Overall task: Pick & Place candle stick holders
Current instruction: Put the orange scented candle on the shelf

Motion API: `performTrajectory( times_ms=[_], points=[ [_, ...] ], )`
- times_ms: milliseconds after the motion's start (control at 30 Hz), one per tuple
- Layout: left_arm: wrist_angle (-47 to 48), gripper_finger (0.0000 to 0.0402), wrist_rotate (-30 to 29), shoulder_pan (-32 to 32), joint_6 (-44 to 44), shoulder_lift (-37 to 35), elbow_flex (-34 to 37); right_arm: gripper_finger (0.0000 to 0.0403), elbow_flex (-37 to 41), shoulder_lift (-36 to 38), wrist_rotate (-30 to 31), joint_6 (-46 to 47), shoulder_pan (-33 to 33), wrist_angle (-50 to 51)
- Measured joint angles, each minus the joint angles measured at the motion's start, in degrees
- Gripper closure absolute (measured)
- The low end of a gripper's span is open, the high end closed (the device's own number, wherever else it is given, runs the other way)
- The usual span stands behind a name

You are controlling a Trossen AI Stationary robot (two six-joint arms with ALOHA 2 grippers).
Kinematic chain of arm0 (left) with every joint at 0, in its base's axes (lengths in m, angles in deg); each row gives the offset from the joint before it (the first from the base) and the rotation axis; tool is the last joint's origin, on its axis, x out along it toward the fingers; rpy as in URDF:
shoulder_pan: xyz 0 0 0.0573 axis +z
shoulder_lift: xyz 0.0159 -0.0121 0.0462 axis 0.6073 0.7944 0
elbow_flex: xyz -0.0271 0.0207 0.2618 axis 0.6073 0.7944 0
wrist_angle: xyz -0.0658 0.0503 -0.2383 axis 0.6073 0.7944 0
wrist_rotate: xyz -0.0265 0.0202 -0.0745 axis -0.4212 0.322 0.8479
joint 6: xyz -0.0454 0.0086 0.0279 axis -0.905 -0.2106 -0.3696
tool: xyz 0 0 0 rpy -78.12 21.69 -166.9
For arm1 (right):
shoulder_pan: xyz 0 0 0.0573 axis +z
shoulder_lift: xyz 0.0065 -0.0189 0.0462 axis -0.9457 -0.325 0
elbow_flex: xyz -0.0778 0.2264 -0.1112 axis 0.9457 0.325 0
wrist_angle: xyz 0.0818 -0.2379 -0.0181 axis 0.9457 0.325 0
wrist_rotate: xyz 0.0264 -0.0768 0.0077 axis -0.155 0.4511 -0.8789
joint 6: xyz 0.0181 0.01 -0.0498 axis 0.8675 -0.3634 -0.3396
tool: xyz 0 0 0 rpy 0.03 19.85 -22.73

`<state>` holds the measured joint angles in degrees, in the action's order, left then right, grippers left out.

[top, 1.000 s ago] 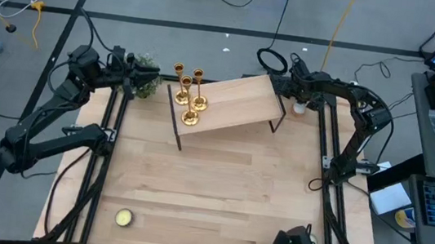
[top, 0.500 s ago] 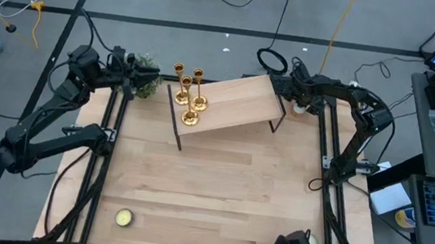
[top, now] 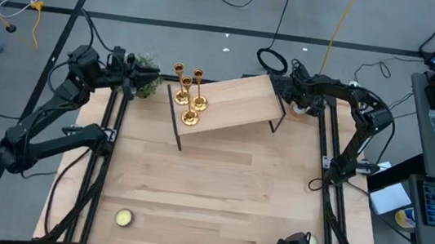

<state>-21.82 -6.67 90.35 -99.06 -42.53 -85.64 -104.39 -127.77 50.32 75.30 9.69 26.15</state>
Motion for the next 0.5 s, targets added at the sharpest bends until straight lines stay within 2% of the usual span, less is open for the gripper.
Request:
performTrajectory(
  times_ms=[167,433,500],
  points=[
    [0.0,0.03,0.0,0.0,0.0,0.0,0.0,0.0034,0.0,0.0,0.0,0.3,0.0,0.0],
    [0.0,0.03,0.0,0.0,0.1,0.0,0.0,0.0113,0.1,0.0,0.2,1.2,0.0,0.1],
    [0.0,0.03,0.0,0.0,0.1,0.0,0.0,0.0121,0.1,0.0,0.2,1.2,0.0,0.1]
  ],
)
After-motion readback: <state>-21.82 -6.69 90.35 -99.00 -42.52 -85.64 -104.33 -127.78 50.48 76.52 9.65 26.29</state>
